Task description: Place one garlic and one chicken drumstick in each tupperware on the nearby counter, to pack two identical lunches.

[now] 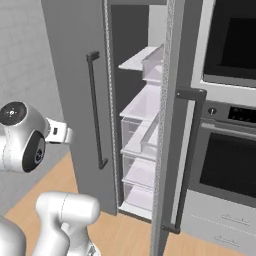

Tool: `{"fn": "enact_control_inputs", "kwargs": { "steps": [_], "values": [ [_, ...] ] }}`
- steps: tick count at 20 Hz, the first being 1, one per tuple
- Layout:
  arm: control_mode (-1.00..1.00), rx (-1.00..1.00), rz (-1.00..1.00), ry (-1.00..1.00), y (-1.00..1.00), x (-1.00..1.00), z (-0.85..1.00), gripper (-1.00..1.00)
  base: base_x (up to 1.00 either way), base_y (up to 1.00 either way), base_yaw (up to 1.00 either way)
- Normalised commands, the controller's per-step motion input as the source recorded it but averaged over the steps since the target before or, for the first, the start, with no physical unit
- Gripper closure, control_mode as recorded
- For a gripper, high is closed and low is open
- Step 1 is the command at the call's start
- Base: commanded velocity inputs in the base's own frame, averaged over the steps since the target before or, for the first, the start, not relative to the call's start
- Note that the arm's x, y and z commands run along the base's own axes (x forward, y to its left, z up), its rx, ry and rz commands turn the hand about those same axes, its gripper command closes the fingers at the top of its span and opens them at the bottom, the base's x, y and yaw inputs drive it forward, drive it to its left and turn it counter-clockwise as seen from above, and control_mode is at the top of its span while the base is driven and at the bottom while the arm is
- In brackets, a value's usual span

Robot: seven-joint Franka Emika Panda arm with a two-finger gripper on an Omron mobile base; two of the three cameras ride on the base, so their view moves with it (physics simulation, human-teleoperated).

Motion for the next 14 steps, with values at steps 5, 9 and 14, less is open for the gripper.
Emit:
{"fn": "enact_control_inputs", "kwargs": {
  "steps": [5, 9, 14],
  "values": [
    [1.00, 0.00, 0.00, 0.00, 0.00, 0.00, 0.00, -1.00, 0.63, -0.01, -0.24],
    [1.00, 0.00, 0.00, 0.00, 0.00, 0.00, 0.00, -1.00, 0.37, 0.04, -0.48],
    [1.00, 0.00, 0.00, 0.00, 0.00, 0.00, 0.00, -1.00, 0.00, 0.05, -0.14]
  ]
}}
